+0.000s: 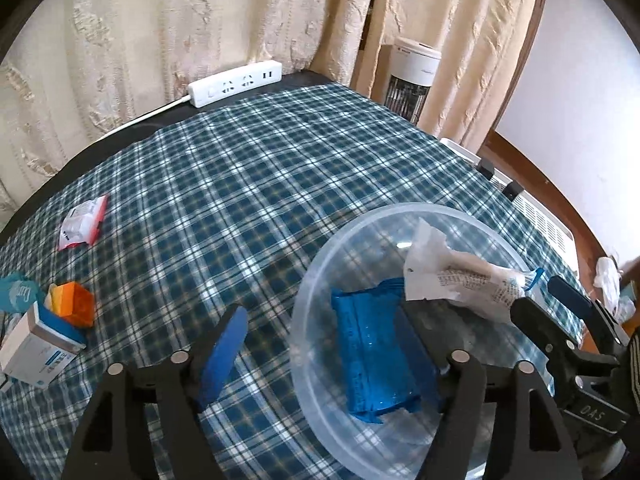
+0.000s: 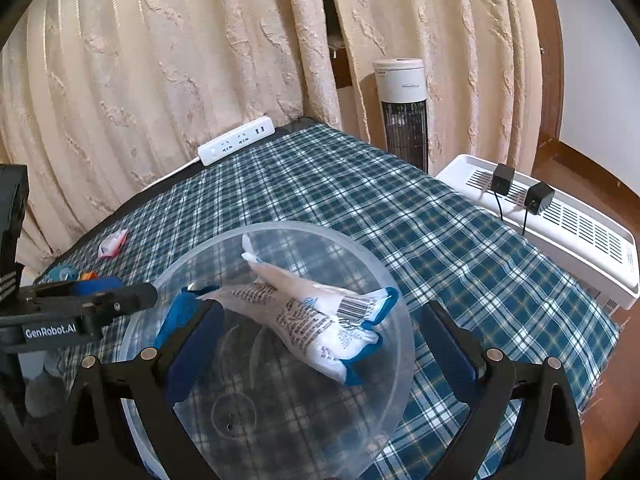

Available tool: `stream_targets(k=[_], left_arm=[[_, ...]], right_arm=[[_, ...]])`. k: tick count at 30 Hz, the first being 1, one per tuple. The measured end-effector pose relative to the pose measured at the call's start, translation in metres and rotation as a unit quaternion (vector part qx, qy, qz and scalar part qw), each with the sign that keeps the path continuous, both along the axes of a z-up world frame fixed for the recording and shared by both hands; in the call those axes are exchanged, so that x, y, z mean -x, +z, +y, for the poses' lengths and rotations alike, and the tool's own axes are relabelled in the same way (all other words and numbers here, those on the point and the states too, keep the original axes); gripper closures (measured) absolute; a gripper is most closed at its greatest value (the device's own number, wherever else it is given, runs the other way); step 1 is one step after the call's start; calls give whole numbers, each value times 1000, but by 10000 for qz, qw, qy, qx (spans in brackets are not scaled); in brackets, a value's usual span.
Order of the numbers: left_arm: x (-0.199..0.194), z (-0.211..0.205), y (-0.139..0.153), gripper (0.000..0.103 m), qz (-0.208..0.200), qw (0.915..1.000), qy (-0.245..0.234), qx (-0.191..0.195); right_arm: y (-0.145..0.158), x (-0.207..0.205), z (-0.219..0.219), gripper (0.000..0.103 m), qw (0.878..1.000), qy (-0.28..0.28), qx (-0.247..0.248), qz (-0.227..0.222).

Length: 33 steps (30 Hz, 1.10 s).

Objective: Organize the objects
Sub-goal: 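Carry the blue packet to the clear basin and release it with the left gripper, then move the left gripper back toward the white sponges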

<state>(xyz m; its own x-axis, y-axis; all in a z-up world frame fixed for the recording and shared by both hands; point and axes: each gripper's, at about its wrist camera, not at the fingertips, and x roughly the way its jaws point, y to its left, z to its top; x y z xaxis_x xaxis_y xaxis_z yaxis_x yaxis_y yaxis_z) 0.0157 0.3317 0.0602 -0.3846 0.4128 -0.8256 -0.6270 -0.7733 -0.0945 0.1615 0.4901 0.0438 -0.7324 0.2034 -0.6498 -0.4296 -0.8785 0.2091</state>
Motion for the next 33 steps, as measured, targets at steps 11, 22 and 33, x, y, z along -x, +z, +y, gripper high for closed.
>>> stream_targets(k=[11,22,33], left_arm=[[0,-19,0,5,177,9995,248,65],[4,-60,2,1,201,9974,692,51],[10,-123,4,0,238,9919,1249,-35]], right_arm=[[4,2,-9,4,10000,62,10,1],[15,7,-33,4,9998,190,-60,73],[25,19,-73,4,9985,506,-162,138]])
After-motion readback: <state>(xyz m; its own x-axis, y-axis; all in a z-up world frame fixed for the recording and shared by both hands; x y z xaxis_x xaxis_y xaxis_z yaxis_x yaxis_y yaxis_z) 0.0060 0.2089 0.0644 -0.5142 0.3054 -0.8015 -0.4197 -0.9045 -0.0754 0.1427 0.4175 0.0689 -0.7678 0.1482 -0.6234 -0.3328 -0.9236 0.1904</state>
